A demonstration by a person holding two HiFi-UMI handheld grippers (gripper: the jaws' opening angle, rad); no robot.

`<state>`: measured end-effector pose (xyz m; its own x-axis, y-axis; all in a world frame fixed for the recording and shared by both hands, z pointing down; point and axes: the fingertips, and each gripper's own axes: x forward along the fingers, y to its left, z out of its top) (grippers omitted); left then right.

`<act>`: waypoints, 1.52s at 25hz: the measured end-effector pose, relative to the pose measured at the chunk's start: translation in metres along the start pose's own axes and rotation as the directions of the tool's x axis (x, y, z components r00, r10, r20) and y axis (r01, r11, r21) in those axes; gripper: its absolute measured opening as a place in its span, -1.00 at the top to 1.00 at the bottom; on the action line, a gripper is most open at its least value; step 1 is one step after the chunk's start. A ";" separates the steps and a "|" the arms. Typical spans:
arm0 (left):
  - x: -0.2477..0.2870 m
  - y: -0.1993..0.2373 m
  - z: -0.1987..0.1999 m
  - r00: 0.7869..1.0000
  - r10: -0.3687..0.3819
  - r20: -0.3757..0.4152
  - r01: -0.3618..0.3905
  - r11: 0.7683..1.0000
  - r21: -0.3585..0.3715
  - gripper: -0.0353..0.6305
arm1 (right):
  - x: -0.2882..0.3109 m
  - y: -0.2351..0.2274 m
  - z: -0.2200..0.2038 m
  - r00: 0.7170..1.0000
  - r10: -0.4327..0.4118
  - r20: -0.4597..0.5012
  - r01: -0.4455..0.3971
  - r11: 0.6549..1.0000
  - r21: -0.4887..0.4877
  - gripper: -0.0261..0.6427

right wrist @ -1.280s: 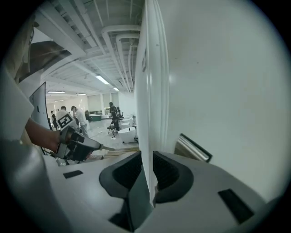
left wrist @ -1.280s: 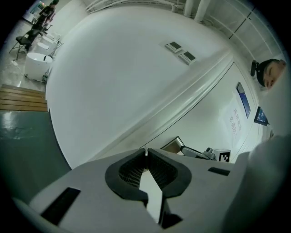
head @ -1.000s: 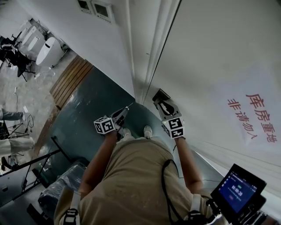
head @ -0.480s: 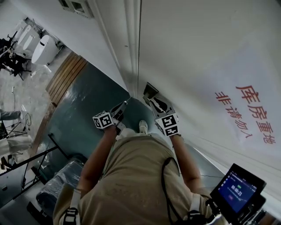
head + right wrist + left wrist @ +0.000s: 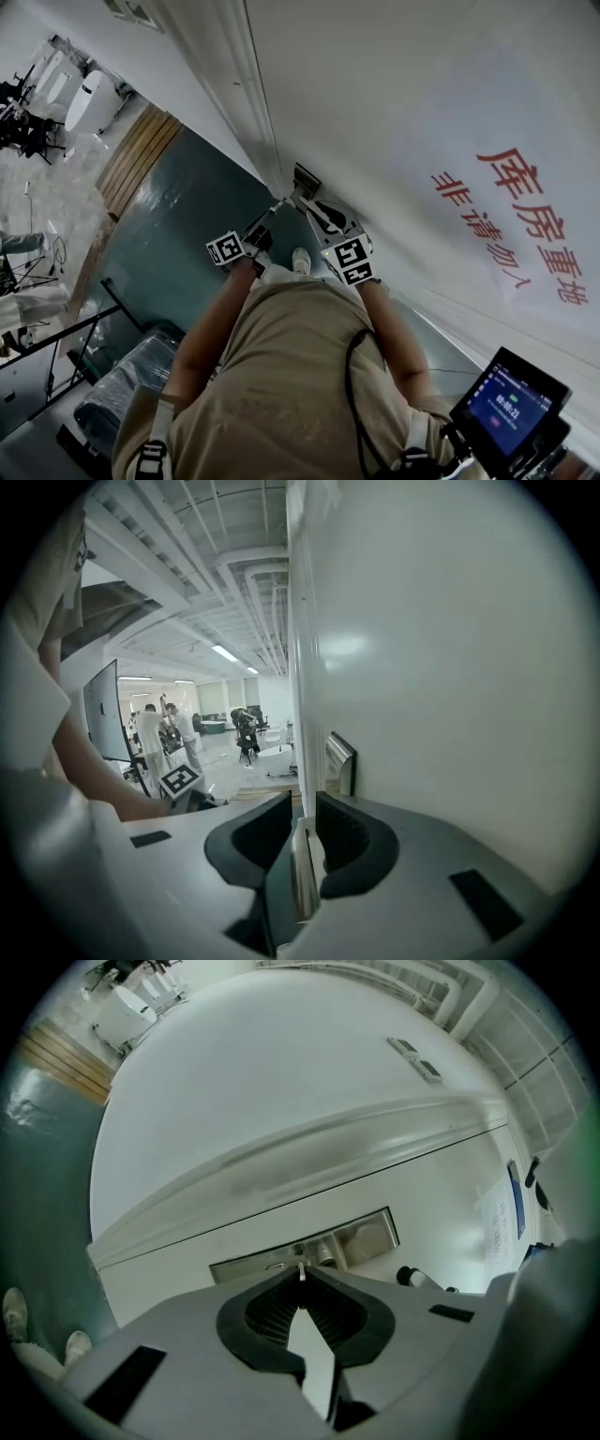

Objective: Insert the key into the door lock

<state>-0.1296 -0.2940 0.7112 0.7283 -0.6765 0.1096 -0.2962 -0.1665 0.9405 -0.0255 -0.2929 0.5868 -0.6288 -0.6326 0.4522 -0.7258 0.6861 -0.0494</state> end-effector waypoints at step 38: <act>0.051 0.028 -0.025 0.995 -0.029 0.096 0.056 0.957 -0.286 0.79 | -0.014 0.003 -0.016 1.000 0.022 -0.011 -0.022 1.000 0.011 0.67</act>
<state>-0.0852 -0.3148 0.7509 0.6742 -0.7368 0.0506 -0.0659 0.0082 0.9978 -0.0143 -0.2760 0.5944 -0.6417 -0.6131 0.4607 -0.7146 0.6962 -0.0688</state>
